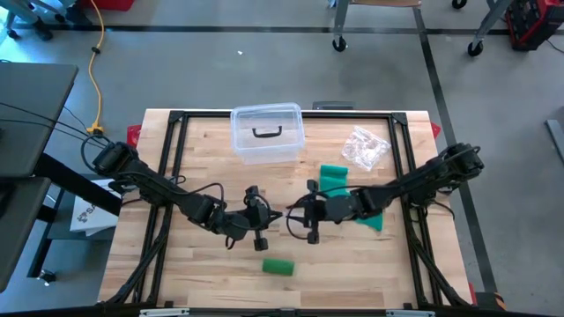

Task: Roll bandage
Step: Open the middle left zip bag

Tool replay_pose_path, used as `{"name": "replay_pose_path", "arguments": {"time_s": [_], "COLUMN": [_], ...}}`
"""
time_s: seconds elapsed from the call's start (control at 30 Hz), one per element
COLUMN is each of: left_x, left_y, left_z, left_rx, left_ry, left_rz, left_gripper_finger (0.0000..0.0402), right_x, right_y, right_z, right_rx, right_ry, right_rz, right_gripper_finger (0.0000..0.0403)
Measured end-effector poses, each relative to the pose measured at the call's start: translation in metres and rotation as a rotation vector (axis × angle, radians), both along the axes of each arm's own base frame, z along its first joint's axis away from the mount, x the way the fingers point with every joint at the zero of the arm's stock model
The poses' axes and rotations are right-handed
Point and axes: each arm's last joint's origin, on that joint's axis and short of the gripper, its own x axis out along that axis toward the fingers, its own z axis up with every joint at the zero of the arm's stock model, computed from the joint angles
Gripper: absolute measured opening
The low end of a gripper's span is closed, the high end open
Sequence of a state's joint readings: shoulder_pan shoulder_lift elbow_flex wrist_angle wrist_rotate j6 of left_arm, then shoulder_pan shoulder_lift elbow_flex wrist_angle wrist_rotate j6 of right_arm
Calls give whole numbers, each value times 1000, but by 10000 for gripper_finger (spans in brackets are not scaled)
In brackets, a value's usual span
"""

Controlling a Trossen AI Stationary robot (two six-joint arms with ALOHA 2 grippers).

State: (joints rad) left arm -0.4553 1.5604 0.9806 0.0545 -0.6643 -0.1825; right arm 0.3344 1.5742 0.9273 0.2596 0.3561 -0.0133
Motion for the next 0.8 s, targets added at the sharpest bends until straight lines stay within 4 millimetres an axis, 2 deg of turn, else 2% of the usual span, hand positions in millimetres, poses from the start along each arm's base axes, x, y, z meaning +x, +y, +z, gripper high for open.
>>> {"name": "replay_pose_path", "arguments": {"time_s": [0.1,0.17,0.5,0.8], "left_x": [0,0,0,-1], "left_y": [0,0,0,-2], "left_z": [0,0,0,0], "left_rx": [-2,-2,-2,2], "left_ry": [-4,-4,-3,3], "left_rz": [0,0,-1,-6], "left_gripper_finger": [0,0,0,0], "right_x": [4,7,6,3], "right_y": [1,2,11,12], "right_z": [9,10,5,1], "right_rx": [-10,-34,-77,-83], "right_ry": [6,25,76,121], "right_rz": [-9,3,30,-13], "right_gripper_finger": [122,111,12,13]}}
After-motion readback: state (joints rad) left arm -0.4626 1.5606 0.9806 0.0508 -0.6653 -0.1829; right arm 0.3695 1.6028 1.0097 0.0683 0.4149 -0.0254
